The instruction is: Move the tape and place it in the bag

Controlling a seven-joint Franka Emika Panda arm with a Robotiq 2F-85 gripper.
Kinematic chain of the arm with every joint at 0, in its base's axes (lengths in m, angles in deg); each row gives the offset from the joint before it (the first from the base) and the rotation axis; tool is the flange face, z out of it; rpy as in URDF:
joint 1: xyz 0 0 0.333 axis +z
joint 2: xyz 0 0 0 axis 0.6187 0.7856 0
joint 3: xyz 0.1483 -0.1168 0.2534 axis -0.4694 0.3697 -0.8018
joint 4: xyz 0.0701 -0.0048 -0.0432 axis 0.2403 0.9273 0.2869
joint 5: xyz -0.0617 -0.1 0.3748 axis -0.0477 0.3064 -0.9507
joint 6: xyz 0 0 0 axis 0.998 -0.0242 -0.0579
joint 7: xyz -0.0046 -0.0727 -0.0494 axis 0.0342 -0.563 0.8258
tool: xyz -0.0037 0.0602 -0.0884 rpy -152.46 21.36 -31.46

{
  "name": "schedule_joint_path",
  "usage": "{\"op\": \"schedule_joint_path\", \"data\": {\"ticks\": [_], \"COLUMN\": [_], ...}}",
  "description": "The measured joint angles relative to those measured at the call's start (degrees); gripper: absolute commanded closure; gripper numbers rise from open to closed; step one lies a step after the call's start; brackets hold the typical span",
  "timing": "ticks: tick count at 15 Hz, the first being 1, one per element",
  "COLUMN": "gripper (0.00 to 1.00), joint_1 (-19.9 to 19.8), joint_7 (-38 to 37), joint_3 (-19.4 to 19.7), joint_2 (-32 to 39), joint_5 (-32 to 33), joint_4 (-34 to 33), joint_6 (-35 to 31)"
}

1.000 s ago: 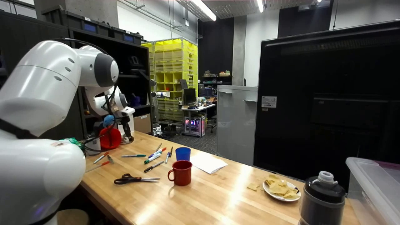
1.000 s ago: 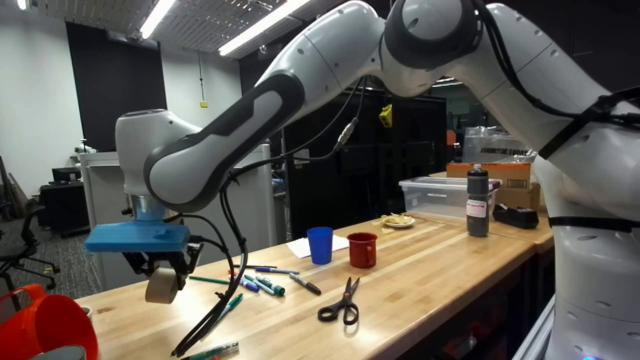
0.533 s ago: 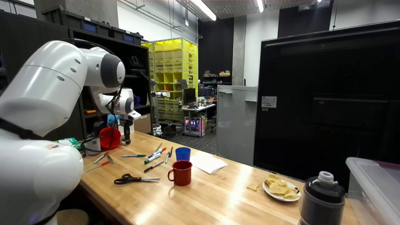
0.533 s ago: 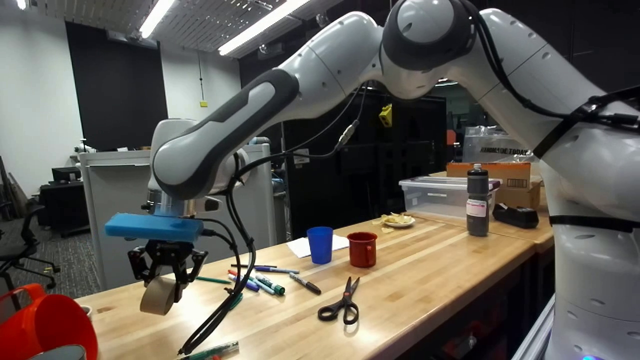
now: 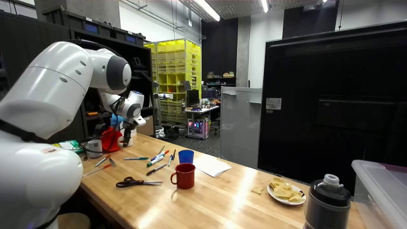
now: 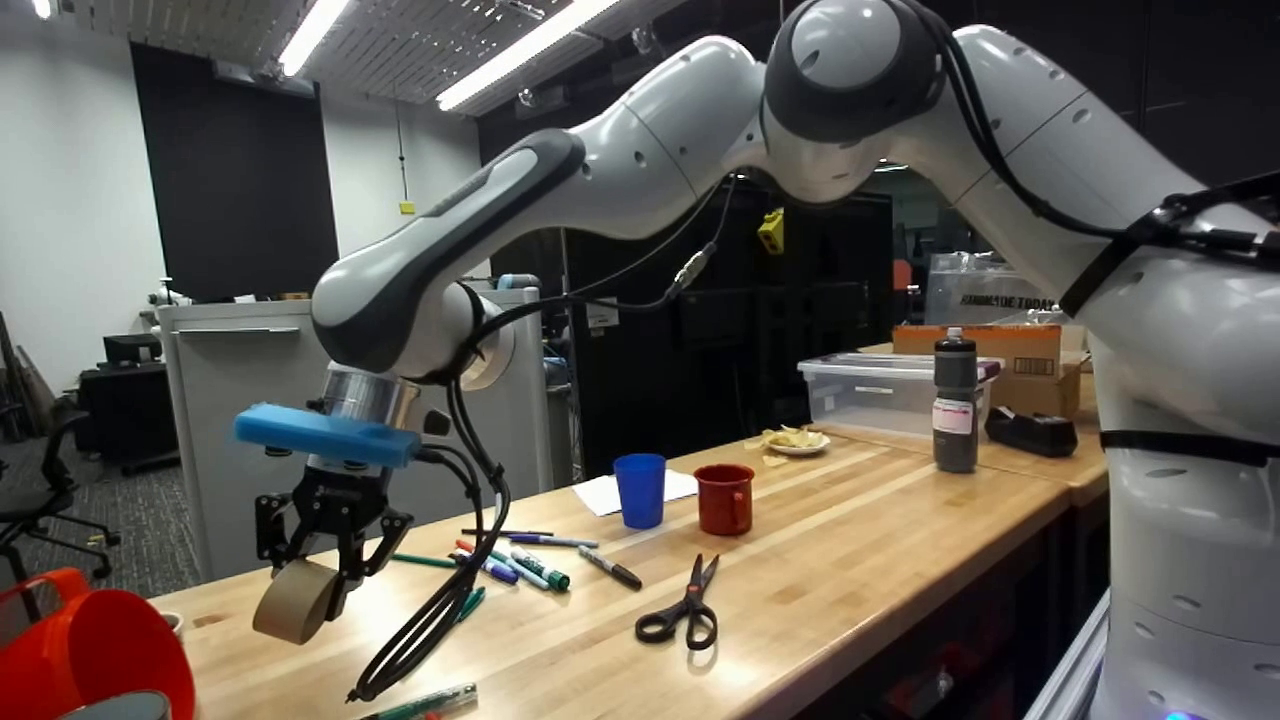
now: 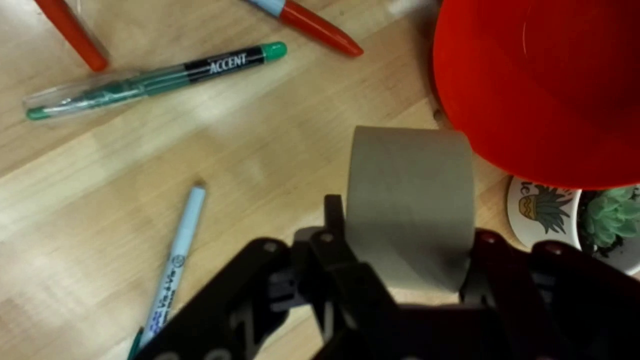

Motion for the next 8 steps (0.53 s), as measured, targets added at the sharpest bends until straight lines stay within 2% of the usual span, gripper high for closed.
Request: {"op": "schedule_joint_path", "data": {"ticks": [8], "gripper": [0.81], "joint_1": [0.0], "joint_7": [4.0], "joint_3": [-0.4], "joint_2": [1.0], "joint_5": [-6.9], "joint_4": [0.2], "joint_6": [-0.1]}}
